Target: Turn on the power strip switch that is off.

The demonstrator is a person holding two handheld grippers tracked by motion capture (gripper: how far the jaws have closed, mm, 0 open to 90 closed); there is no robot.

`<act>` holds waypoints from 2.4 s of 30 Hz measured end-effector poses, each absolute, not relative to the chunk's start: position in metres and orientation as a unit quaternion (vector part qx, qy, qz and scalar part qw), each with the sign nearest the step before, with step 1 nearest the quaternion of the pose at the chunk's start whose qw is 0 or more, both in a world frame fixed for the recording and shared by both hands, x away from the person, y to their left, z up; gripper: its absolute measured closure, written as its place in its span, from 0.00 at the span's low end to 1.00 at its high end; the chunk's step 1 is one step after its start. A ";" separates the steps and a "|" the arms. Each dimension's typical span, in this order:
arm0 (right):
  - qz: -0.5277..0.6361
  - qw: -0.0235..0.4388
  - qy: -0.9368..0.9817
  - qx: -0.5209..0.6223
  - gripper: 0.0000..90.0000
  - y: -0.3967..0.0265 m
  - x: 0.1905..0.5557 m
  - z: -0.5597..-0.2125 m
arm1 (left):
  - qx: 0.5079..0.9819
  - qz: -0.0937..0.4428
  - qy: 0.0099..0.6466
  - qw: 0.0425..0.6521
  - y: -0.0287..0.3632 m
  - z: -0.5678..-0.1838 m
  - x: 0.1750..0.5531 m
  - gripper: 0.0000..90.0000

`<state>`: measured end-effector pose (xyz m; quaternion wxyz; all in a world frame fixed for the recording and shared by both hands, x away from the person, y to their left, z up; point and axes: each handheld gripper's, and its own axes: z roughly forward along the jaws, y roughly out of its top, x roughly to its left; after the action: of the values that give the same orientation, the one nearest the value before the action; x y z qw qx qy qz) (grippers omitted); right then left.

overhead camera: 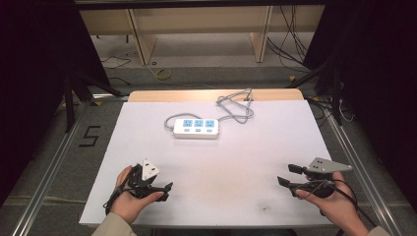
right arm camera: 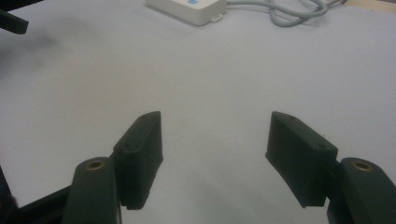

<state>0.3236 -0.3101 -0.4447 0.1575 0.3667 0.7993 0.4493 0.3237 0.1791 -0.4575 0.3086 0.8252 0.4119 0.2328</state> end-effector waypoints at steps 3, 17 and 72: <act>0.450 0.159 0.799 0.366 0.40 -0.311 0.323 -0.444 | 0.823 0.236 0.413 0.311 0.178 -0.457 0.324 0.15; 0.446 0.160 0.799 0.370 0.40 -0.311 0.323 -0.445 | 0.804 0.259 0.427 0.322 0.176 -0.446 0.329 0.47; 0.443 0.162 0.796 0.379 0.39 -0.315 0.322 -0.449 | 0.803 0.245 0.437 0.323 0.122 -0.429 0.436 1.00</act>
<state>0.3221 -0.3146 -0.4490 0.1619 0.3787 0.7963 0.4431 0.4355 0.1218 -0.4289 0.3230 0.8028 0.4370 0.2453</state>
